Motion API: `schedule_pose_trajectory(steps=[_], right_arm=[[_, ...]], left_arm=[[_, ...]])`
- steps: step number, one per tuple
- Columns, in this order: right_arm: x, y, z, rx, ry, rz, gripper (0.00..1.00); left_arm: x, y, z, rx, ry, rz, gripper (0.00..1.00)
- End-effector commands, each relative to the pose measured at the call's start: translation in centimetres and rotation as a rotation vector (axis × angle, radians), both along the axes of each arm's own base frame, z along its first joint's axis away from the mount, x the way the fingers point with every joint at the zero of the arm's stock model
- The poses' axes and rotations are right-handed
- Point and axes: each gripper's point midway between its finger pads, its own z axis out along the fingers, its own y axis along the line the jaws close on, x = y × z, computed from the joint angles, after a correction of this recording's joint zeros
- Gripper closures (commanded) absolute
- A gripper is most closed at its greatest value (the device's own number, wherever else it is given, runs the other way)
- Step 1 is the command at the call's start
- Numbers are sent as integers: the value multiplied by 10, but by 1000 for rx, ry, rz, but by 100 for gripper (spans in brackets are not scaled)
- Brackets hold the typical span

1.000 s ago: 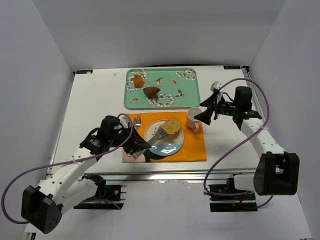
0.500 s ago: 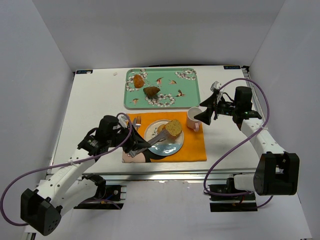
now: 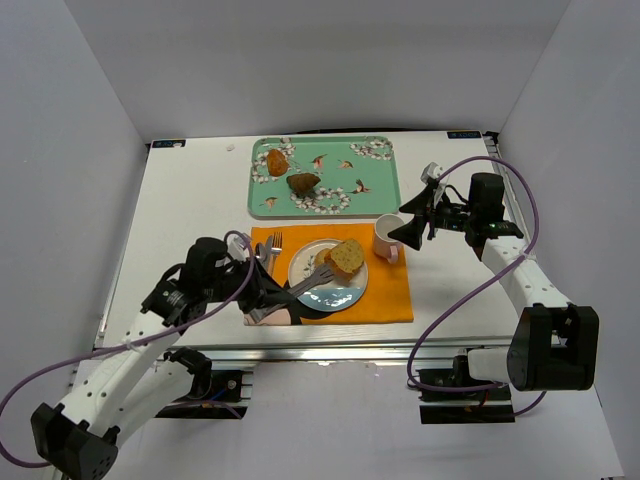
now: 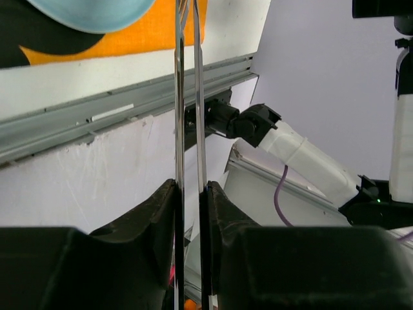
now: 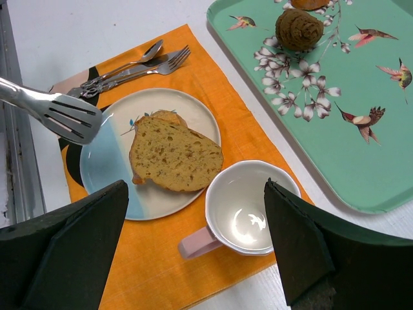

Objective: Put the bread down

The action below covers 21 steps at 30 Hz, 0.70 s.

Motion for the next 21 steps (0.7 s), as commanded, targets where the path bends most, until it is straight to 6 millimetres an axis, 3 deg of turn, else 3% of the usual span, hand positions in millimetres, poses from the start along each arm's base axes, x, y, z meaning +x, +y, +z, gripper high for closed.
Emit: schedule_pose_trajectory(steps=[1, 4, 7, 8, 12, 14, 15, 17, 20, 21], right_arm=[[-1, 1, 10, 12, -37, 24, 10], [-1, 1, 10, 13, -39, 27, 11], [-4, 2, 10, 15, -43, 43, 11], [-6, 3, 10, 13, -47, 58, 11], [-18, 15, 7, -53, -156, 164, 11], [-26, 20, -3, -107, -164, 185, 11], [-32, 30, -4, -128, -188, 218, 11], [-27, 33, -9, -197, -223, 186, 10], [-23, 54, -15, -249, -202, 153, 11], [-13, 54, -22, -292, -174, 96, 11]], left_arm=[[-13, 6, 23, -22, -19, 2, 68], [-12, 10, 34, -20, -47, 38, 85], [9, 18, 54, 30, -173, 104, 95], [29, 27, 66, 94, -256, 176, 98], [86, 77, 72, 448, -513, 345, 100], [109, 108, 60, 626, -583, 449, 100], [121, 115, 64, 683, -673, 455, 100], [133, 129, 55, 798, -768, 454, 100], [148, 168, 33, 1034, -863, 540, 100], [152, 181, 16, 1101, -867, 562, 100]])
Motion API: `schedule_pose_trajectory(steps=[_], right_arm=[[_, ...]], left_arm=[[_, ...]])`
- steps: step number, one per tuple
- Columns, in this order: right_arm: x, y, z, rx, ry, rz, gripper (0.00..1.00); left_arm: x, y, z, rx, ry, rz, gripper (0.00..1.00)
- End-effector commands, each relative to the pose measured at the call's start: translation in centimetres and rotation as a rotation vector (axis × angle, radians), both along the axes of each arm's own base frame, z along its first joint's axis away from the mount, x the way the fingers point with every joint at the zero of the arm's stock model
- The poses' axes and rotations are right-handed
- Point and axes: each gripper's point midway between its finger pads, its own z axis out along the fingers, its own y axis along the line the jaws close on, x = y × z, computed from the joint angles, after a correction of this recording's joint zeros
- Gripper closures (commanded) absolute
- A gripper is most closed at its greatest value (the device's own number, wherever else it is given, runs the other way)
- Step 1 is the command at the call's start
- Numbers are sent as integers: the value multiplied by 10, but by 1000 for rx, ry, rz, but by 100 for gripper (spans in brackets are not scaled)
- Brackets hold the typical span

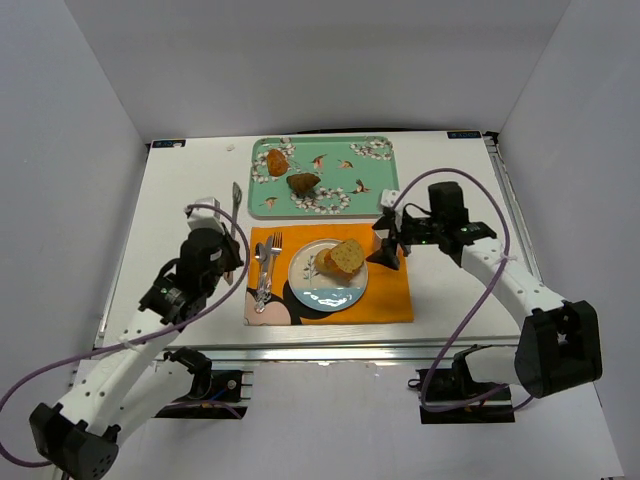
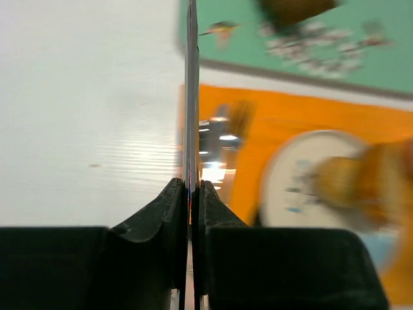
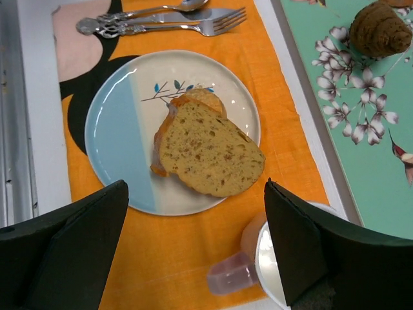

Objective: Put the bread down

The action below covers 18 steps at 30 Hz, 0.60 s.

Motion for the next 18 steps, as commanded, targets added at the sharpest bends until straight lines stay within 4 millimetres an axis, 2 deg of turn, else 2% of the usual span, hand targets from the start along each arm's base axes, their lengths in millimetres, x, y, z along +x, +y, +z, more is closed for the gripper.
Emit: schedule_pose_trajectory(steps=[1, 2, 3, 4, 5, 6, 7, 9, 13, 18], right_arm=[[32, 5, 13, -89, -77, -134, 11], [35, 8, 14, -91, -42, -178, 11], [41, 9, 9, -112, -23, -213, 11], [43, 10, 12, -108, -10, -227, 11], [47, 12, 19, -94, 3, -245, 11], [49, 12, 22, -91, 2, -258, 11], [49, 12, 24, -87, 1, -264, 11], [52, 10, 32, -64, -20, -290, 11], [54, 10, 39, -36, -19, -325, 11], [62, 4, 42, -27, 18, -415, 11]], left_arm=[[25, 61, -8, 295, -141, 180, 100], [29, 83, -20, 309, -110, 226, 100], [32, 91, -44, 307, -65, 218, 100], [35, 107, -58, 255, -29, 227, 100], [36, 113, -67, 224, -13, 231, 100], [40, 116, -70, 188, -29, 232, 100], [40, 118, -84, 159, 1, 218, 100], [45, 125, -90, 130, 5, 226, 100], [55, 129, -131, 107, 166, 187, 100], [63, 137, -154, 101, 228, 187, 99]])
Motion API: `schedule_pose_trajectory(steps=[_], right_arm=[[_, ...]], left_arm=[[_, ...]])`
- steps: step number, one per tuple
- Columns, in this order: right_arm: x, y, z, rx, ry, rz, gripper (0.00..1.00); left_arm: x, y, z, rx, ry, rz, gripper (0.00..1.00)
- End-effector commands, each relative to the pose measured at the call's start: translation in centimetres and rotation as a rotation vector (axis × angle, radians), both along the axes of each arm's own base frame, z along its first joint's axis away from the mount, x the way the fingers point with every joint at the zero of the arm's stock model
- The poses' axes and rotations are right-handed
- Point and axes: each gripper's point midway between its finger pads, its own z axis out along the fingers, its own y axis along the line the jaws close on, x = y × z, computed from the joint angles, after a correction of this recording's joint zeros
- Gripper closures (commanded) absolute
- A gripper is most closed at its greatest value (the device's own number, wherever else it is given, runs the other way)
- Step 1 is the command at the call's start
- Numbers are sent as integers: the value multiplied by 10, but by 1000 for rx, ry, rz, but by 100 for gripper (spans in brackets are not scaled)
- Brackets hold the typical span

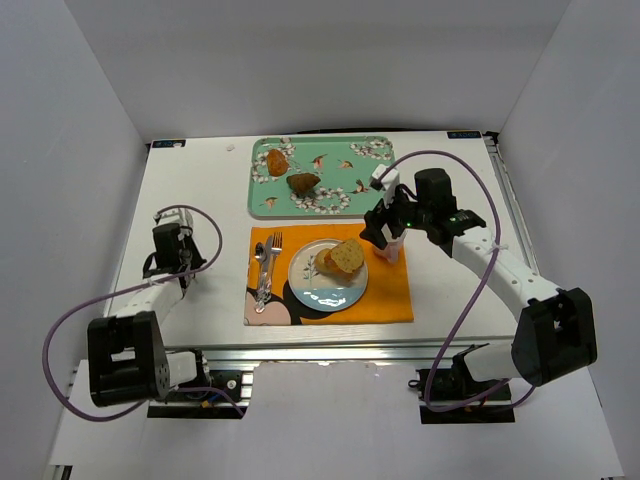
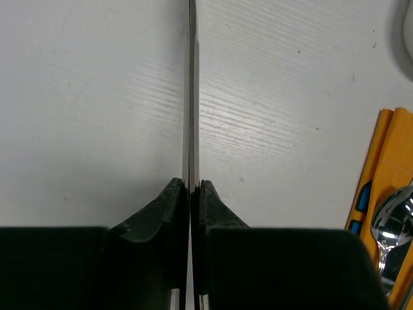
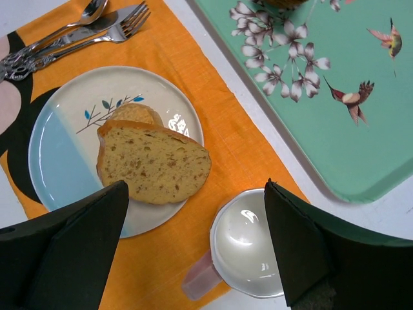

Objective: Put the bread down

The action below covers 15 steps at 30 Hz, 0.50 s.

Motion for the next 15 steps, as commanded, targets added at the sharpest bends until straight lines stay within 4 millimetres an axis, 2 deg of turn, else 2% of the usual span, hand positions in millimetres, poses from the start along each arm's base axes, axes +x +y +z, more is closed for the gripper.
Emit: schedule_pose_trajectory(steps=[1, 5, 6, 7, 9, 10, 11, 12, 13, 14, 15], right_arm=[[16, -3, 34, 52, -57, -103, 11], [22, -10, 30, 32, -36, -171, 11], [24, -13, 30, 26, -36, -191, 11], [24, -15, 28, 24, -30, -202, 11], [25, -17, 29, 21, -31, -218, 11], [25, -17, 28, 24, -28, -223, 11], [25, -17, 29, 27, -28, -226, 11], [24, -16, 28, 33, -23, -228, 11], [24, -16, 27, 34, -21, -226, 10], [23, -15, 28, 44, -19, -224, 11], [23, -14, 31, 55, -26, -220, 10]], left_arm=[[10, -3, -3, -26, 2, -44, 97], [12, 4, -15, -68, 29, 11, 80], [10, 9, -17, -69, 42, 48, 74], [9, 15, -19, -75, 53, 85, 62], [8, 20, -22, -103, 74, 127, 58], [8, 21, -22, -112, 72, 129, 48], [3, 20, -25, -122, 98, 133, 43], [4, 19, -20, -134, 87, 133, 25], [5, 19, -17, -136, 76, 129, 25], [5, 18, -13, -143, 68, 134, 21], [8, 18, -2, -144, 34, 134, 21]])
